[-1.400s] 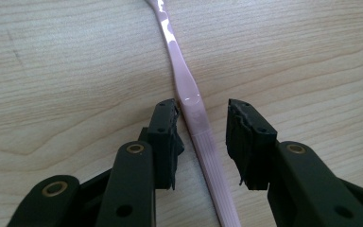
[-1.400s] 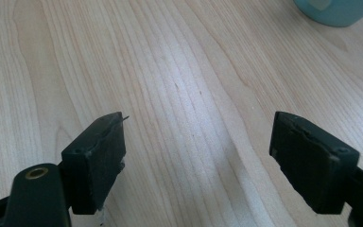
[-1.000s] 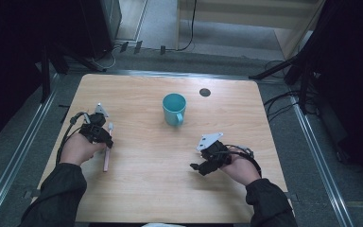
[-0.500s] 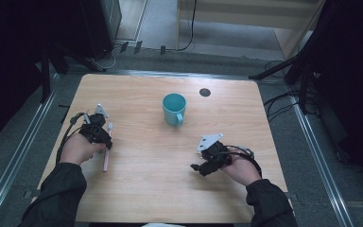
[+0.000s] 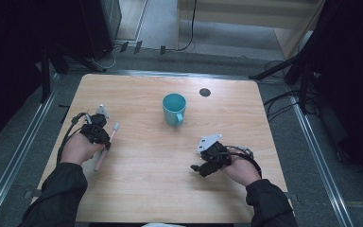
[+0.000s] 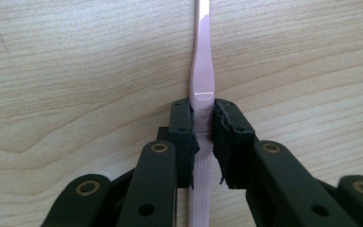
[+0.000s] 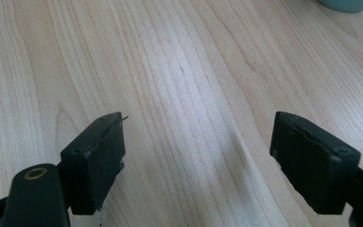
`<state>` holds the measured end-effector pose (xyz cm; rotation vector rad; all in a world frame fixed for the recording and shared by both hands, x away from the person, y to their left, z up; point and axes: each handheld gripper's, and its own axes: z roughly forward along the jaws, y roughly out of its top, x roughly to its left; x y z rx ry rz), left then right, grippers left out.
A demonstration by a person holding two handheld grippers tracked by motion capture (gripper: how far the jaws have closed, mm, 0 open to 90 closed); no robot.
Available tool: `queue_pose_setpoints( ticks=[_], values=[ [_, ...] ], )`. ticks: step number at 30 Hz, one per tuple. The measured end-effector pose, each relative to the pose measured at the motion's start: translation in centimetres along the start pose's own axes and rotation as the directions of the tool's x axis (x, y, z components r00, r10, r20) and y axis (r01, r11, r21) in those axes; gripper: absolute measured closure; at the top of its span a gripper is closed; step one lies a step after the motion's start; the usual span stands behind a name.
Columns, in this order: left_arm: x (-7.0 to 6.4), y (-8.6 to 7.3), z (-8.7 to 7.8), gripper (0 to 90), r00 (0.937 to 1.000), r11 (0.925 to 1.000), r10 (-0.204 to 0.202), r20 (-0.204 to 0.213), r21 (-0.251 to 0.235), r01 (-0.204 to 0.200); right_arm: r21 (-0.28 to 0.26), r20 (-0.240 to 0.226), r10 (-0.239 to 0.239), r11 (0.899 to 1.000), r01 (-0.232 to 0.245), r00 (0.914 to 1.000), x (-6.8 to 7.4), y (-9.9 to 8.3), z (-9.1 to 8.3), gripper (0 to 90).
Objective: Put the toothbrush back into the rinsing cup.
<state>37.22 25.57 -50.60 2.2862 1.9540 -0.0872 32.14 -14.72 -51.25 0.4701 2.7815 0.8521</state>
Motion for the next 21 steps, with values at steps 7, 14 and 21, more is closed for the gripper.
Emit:
queue_pose_setpoints(
  ticks=[7,14,21],
  values=[
    [-0.49,0.08,0.04,78.7,0.9995,0.9999,0.011,-0.029,0.007,-0.01,0.009,-0.005,-0.008,1.0,0.008,1.0,0.09,-0.03,0.13,18.6],
    [-0.43,0.04,0.02,79.1,0.9994,0.9997,0.026,-0.023,0.004,-0.026,0.009,-0.004,-0.013,1.0,0.013,0.9999,0.08,-0.04,0.13,18.6],
    [-0.38,0.05,0.0,79.3,0.9994,0.9993,0.034,-0.01,0.014,-0.034,0.01,-0.003,-0.013,1.0,0.013,0.9999,0.06,-0.03,0.14,18.6]
  ],
)
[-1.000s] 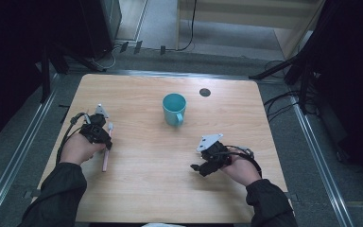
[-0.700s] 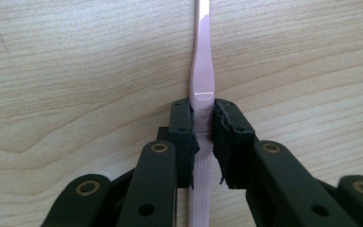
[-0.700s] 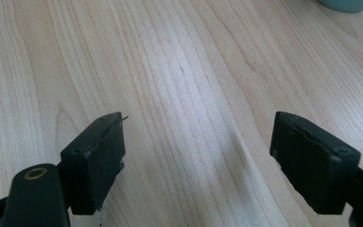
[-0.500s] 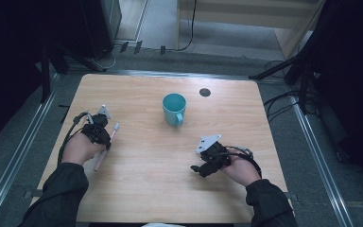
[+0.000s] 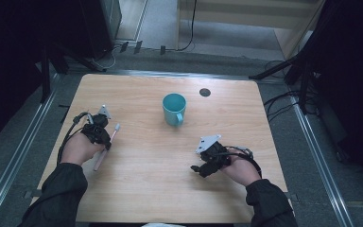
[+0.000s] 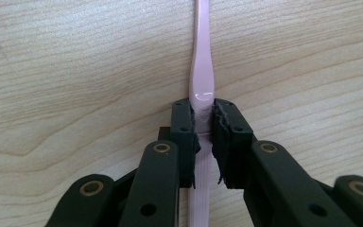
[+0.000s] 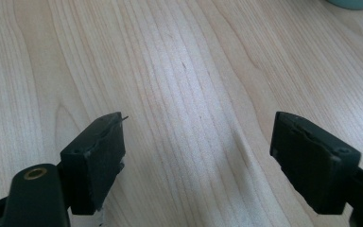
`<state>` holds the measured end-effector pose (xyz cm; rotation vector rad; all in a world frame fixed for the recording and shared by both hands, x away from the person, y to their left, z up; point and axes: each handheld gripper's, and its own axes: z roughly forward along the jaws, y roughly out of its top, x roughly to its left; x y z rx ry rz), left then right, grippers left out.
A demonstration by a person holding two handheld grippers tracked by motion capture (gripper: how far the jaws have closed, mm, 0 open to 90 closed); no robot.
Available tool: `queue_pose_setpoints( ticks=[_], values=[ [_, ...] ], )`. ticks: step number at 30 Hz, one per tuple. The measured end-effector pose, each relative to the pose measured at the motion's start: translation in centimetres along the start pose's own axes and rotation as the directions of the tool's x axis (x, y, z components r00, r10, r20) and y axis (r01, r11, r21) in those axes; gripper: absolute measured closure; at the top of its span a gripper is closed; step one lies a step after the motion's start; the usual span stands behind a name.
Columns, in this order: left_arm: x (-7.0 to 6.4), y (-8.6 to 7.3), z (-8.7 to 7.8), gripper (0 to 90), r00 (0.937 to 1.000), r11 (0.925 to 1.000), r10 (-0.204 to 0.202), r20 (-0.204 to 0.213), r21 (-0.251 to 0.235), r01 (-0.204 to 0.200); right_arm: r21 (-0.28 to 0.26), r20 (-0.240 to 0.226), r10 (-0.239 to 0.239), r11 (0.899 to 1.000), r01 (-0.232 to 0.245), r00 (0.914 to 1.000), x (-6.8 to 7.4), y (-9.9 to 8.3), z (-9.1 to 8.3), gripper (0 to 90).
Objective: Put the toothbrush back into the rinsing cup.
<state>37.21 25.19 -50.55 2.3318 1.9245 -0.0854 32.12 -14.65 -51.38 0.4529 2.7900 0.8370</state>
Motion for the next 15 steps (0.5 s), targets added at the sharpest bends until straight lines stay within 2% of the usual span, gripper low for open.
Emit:
queue_pose_setpoints(
  ticks=[12,15],
  values=[
    [-0.05,-0.02,0.0,79.4,0.9999,1.0,0.005,0.013,0.005,-0.005,0.004,-0.002,-0.005,1.0,0.005,1.0,0.03,-0.03,0.08,18.6],
    [0.05,-0.09,-0.42,82.8,0.9992,0.9997,0.012,0.039,-0.019,-0.012,0.004,-0.002,-0.006,1.0,0.006,1.0,0.03,-0.03,0.1,18.6]
  ],
)
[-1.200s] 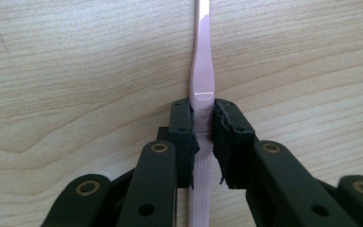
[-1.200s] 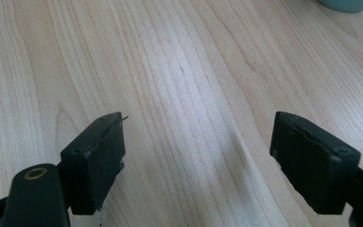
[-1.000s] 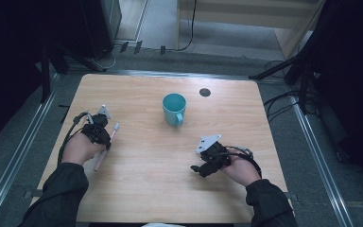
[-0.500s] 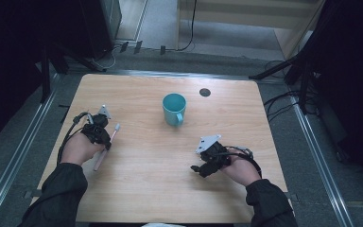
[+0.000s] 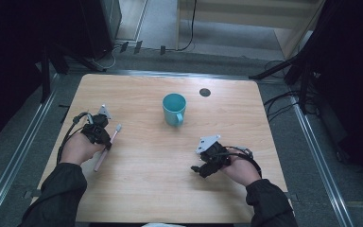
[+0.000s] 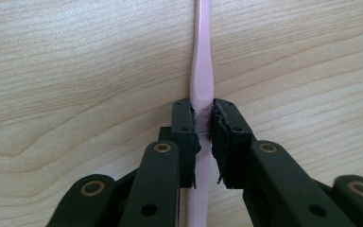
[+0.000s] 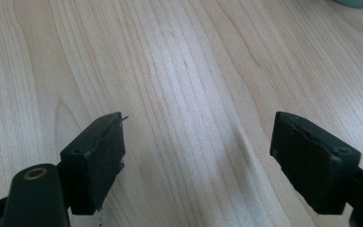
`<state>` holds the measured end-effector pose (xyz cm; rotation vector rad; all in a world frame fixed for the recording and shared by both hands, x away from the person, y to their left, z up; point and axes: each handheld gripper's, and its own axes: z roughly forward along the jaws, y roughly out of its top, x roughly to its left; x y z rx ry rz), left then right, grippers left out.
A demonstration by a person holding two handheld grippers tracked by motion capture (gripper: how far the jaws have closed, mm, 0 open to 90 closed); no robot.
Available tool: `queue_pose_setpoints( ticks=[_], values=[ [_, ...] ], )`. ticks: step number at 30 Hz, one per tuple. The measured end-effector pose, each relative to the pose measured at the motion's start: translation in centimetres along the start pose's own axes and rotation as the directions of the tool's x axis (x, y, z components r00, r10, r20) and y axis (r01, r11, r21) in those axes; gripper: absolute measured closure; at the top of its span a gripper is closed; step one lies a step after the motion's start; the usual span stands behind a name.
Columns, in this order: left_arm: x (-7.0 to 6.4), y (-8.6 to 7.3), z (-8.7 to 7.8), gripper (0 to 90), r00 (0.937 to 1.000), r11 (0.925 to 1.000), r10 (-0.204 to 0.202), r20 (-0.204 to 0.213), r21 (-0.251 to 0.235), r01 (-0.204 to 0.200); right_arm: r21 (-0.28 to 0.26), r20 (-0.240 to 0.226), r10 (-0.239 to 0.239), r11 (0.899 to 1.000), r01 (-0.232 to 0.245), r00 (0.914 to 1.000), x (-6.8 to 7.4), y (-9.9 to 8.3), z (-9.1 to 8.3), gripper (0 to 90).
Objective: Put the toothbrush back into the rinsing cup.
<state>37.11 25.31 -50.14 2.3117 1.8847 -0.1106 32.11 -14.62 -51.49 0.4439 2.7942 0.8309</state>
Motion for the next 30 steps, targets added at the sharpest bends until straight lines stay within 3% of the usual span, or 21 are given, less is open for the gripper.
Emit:
queue_pose_setpoints(
  ticks=[10,22,26,30],
  values=[
    [-0.4,0.1,0.5,84.1,0.9996,0.9997,0.008,-0.026,0.022,-0.007,0.008,-0.001,-0.008,1.0,0.008,1.0,0.0,0.0,0.1,18.5],
    [-0.4,0.1,0.2,84.5,0.9994,0.9996,0.028,-0.018,0.01,-0.028,0.01,0.001,-0.009,1.0,0.009,1.0,0.0,0.0,0.1,18.5],
    [-0.4,0.0,-0.6,84.4,0.9995,0.9994,0.032,0.0,-0.013,-0.032,0.012,-0.001,-0.009,1.0,0.009,1.0,0.0,0.0,0.1,18.5],
    [-0.3,-0.3,-1.6,84.4,0.9986,0.9982,0.028,0.046,-0.054,-0.025,0.013,-0.005,-0.012,1.0,0.012,0.9999,0.0,-0.1,0.1,18.4]
  ],
)
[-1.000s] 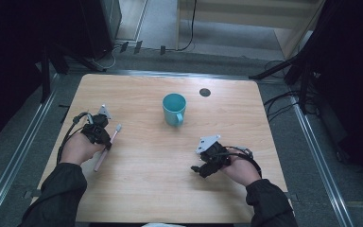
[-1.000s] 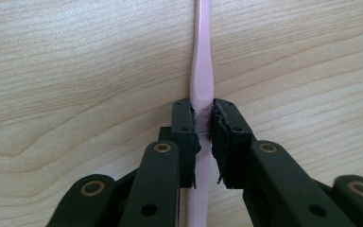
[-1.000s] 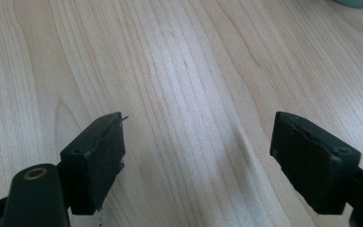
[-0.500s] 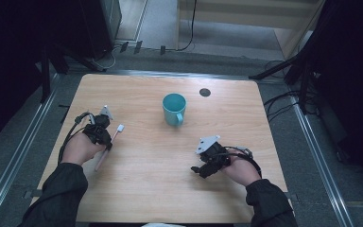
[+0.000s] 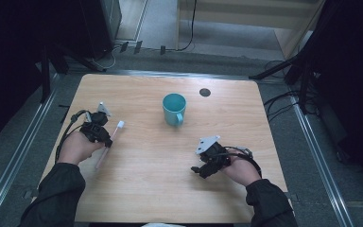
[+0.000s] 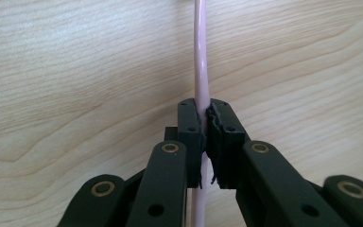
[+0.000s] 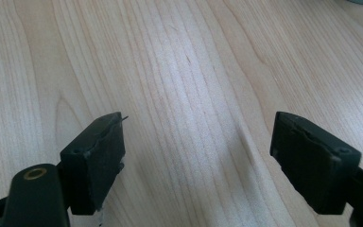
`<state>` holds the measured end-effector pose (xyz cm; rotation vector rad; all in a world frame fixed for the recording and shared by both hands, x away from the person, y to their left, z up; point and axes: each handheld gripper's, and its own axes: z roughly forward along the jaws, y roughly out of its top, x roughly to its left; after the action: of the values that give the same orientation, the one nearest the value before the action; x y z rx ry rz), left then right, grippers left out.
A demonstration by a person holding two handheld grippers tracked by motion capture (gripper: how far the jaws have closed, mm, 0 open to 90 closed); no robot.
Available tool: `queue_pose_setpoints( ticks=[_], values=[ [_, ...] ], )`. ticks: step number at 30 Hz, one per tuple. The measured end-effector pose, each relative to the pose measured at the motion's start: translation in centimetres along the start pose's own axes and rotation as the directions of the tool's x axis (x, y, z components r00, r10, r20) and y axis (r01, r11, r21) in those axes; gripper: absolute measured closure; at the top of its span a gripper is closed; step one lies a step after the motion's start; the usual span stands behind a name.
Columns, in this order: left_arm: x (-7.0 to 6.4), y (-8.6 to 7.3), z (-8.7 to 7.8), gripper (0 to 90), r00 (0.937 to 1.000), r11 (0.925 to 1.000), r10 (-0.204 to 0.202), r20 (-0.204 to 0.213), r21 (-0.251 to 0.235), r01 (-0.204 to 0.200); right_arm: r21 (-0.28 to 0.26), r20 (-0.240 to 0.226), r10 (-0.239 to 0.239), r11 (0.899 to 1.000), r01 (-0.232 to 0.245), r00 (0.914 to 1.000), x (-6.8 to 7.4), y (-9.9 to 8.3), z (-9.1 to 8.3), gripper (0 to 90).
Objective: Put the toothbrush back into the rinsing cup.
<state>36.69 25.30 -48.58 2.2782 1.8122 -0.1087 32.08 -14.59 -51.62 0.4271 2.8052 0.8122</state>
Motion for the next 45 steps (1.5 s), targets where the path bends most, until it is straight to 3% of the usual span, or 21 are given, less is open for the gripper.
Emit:
queue_pose_setpoints(
  ticks=[6,10,12,15,18,19,21,24,25,26,28,30,35,36,37,38,39,41,42,45],
  values=[
    [-0.6,-0.3,-1.8,84.4,0.9983,0.9973,0.036,0.045,-0.066,-0.033,0.002,-0.002,-0.002,1.0,0.002,1.0,0.0,0.0,0.1,18.4],
    [-1.0,-0.5,-3.2,84.4,0.9963,0.9895,0.072,0.046,-0.129,-0.065,0.004,0.0,-0.005,1.0,0.005,1.0,0.0,0.0,0.1,18.4],
    [-1.2,-0.6,-3.9,84.4,0.995,0.9815,0.082,0.057,-0.178,-0.071,0.004,-0.003,-0.007,1.0,0.007,1.0,0.0,0.0,0.1,18.4],
    [-1.5,-0.8,-5.1,84.4,0.9923,0.9635,0.1,0.073,-0.256,-0.078,0.007,-0.002,-0.007,1.0,0.007,1.0,0.0,-0.1,0.2,18.4],
    [-1.9,-1.0,-6.0,84.4,0.9897,0.9428,0.12,0.078,-0.321,-0.089,0.007,-0.004,-0.008,1.0,0.008,1.0,0.0,0.0,0.2,18.4],
    [-2.1,-1.1,-6.3,84.4,0.9891,0.9327,0.124,0.079,-0.349,-0.089,0.006,-0.005,-0.008,1.0,0.008,1.0,0.1,0.0,0.2,18.4],
    [-2.3,-1.2,-6.7,84.4,0.9883,0.923,0.132,0.076,-0.373,-0.095,0.007,-0.006,-0.01,1.0,0.01,0.9999,0.1,0.0,0.2,18.4],
    [-2.6,-1.3,-7.3,84.4,0.9874,0.9013,0.144,0.065,-0.42,-0.104,0.008,-0.007,-0.009,1.0,0.009,0.9999,0.1,0.0,0.2,18.4],
    [-2.6,-1.3,-7.3,84.4,0.9874,0.9013,0.144,0.065,-0.42,-0.104,0.009,-0.007,-0.01,1.0,0.01,0.9999,0.1,0.0,0.2,18.4],
    [-2.8,-1.5,-7.7,84.4,0.9856,0.8869,0.154,0.071,-0.45,-0.106,0.008,-0.007,-0.011,1.0,0.011,0.9999,0.1,0.0,0.2,18.3],
    [-2.8,-1.6,-7.9,84.3,0.9838,0.879,0.155,0.091,-0.467,-0.095,0.009,-0.008,-0.011,1.0,0.011,0.9999,0.1,0.0,0.2,18.3],
    [-2.9,-1.7,-8.2,84.4,0.9845,0.8644,0.153,0.086,-0.494,-0.091,0.009,-0.008,-0.012,1.0,0.012,0.9999,0.1,0.0,0.2,18.4],
    [-2.9,-2.2,-9.1,84.4,0.9815,0.8101,0.168,0.092,-0.58,-0.084,0.007,-0.009,-0.01,1.0,0.01,0.9999,0.1,0.0,0.2,18.4],
    [-2.9,-2.2,-9.1,84.4,0.9815,0.8101,0.168,0.092,-0.58,-0.084,0.007,-0.009,-0.01,1.0,0.01,0.9999,0.1,0.0,0.2,18.4],
    [-3.2,-2.4,-9.3,84.3,0.9809,0.7872,0.178,0.078,-0.609,-0.095,0.007,-0.01,-0.01,1.0,0.01,0.9999,0.1,0.0,0.2,18.3],
    [-3.2,-2.4,-9.3,84.4,0.9809,0.7872,0.178,0.078,-0.609,-0.095,0.009,-0.01,-0.007,1.0,0.007,0.9999,0.1,0.0,0.2,18.3],
    [-3.5,-2.6,-9.5,84.3,0.9788,0.7576,0.197,0.054,-0.642,-0.117,0.009,-0.01,-0.007,1.0,0.007,0.9999,0.1,0.0,0.2,18.3],
    [-3.9,-2.7,-9.6,84.4,0.9758,0.736,0.214,0.043,-0.664,-0.132,0.009,-0.01,-0.01,1.0,0.01,0.9999,0.1,0.0,0.2,18.3],
    [-4.1,-2.8,-9.6,84.4,0.9739,0.7218,0.225,0.031,-0.677,-0.145,0.009,-0.011,-0.011,1.0,0.011,0.9999,0.1,0.0,0.2,18.3],
    [-4.7,-2.9,-9.6,84.4,0.9723,0.7014,0.234,0.002,-0.693,-0.168,0.008,-0.011,-0.011,1.0,0.011,0.9999,0.1,0.0,0.2,18.3]
  ],
)
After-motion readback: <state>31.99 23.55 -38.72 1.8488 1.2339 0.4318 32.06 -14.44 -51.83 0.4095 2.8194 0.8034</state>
